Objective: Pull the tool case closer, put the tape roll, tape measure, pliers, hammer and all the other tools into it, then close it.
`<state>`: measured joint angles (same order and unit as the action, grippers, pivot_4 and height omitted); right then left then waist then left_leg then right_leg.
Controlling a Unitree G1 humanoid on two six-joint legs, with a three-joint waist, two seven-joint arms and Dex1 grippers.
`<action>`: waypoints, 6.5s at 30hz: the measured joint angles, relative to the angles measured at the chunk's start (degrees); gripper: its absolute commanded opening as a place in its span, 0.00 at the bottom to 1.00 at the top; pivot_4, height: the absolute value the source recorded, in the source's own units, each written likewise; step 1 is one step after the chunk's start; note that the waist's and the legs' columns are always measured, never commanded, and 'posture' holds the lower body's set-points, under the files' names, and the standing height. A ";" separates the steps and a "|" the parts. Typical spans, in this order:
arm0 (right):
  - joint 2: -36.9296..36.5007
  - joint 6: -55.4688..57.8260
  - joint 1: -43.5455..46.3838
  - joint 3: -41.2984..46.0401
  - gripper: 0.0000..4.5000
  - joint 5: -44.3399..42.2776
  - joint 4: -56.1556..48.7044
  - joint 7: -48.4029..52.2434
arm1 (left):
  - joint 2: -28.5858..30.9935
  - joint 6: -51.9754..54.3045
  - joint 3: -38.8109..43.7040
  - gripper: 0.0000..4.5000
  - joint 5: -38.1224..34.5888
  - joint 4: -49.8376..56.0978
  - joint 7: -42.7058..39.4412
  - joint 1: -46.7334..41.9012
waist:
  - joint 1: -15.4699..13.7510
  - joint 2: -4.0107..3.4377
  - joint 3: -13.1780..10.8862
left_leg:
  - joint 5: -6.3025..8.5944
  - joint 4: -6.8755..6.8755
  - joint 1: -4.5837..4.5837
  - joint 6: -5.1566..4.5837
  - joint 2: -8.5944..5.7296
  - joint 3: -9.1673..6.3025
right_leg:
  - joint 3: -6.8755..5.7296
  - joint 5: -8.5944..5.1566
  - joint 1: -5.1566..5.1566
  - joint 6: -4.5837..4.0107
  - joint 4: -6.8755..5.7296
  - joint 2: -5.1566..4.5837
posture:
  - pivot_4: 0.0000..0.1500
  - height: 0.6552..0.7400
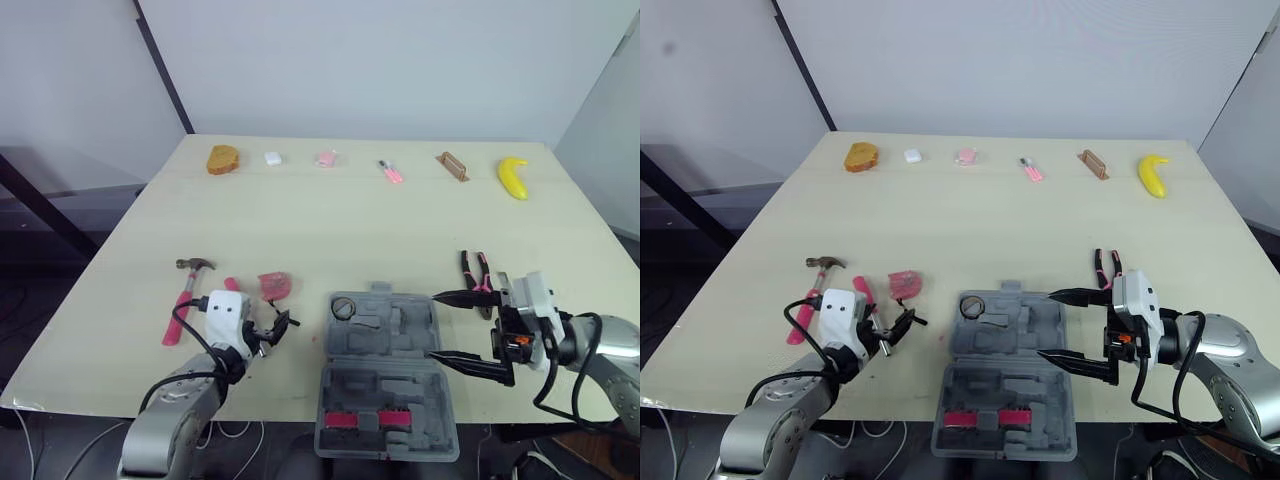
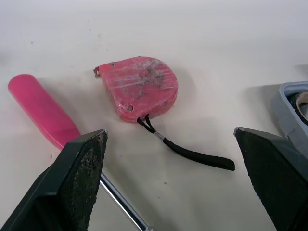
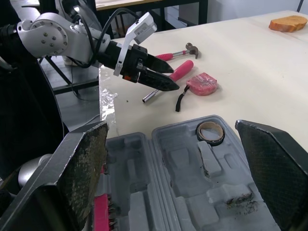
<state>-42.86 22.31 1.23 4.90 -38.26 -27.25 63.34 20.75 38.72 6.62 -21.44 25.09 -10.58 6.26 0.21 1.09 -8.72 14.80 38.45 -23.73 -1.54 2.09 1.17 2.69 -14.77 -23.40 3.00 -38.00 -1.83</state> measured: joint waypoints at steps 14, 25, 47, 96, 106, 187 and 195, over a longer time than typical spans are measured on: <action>-0.05 0.74 1.32 0.04 1.00 -0.21 -0.85 -1.00 | -7.07 12.03 0.24 0.87 2.15 -7.79 9.20 -12.42 | -0.40 0.03 0.01 | 0.00 0.08 -0.01 0.00 -0.20 -0.08 | -0.05 0.01 0.05 0.01 -0.02 0.02 | 1.00 1.00; -0.68 1.07 1.23 0.19 1.00 -0.20 -1.09 -1.29 | -8.61 16.22 1.94 0.02 2.26 -8.41 10.65 -14.42 | -0.91 0.03 0.01 | 0.00 0.10 0.00 0.00 -0.24 -0.08 | -0.05 0.01 0.07 0.02 -0.03 -0.04 | 1.00 1.00; -0.36 2.48 -1.40 3.09 1.00 -4.53 -2.53 -3.46 | 15.96 9.10 -8.96 0.02 -0.63 -0.09 -22.53 0.25 | -0.88 -0.01 0.02 | 0.00 0.09 0.03 0.00 -0.01 -0.02 | -0.07 -0.01 0.08 -0.01 0.01 -0.06 | 1.00 1.00; 0.16 -2.44 -6.91 4.34 1.00 -1.21 -4.02 -1.32 | 35.10 -25.66 5.06 0.99 -7.07 -25.14 -76.13 -1.55 | -0.95 -0.03 0.00 | 0.00 0.10 0.00 -0.01 0.00 0.19 | -0.12 -0.05 0.01 -0.05 0.04 -0.05 | 1.00 1.00; -0.54 -2.44 -11.28 7.37 1.00 -1.52 -7.92 -3.55 | 36.31 -42.64 -22.80 0.99 -1.89 -41.02 -78.40 -29.18 | -0.59 0.03 -0.03 | 0.00 0.18 -0.04 -0.01 -0.06 0.11 | -0.07 -0.02 0.05 -0.01 -0.01 0.16 | 1.00 1.00; 27.25 68.86 26.96 2.79 1.00 -14.82 9.45 -40.30 | 23.26 -9.64 -26.43 0.67 8.02 -8.53 -54.05 -35.38 | -0.75 0.06 -0.11 | 0.00 0.51 -0.14 -0.01 -0.02 0.01 | 0.01 -0.02 -0.11 -0.03 -0.52 0.27 | 1.00 1.00; 33.65 69.83 28.52 6.91 0.73 -24.89 15.47 -51.34 | 21.33 -11.72 -27.54 0.67 10.30 -9.47 -54.16 -35.65 | 0.03 0.04 -0.12 | 0.00 0.51 -0.14 -0.01 -0.01 -0.01 | 0.01 -0.02 -0.11 -0.02 -0.54 0.27 | 1.00 1.00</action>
<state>-9.21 92.14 29.75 11.81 -63.14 -11.78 12.00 42.08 27.00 -20.92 -11.14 15.62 -64.75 -29.39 0.25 1.13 -8.84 14.80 38.96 -23.86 -1.55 2.08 1.16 2.70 -14.78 -23.51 2.98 -38.54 -1.56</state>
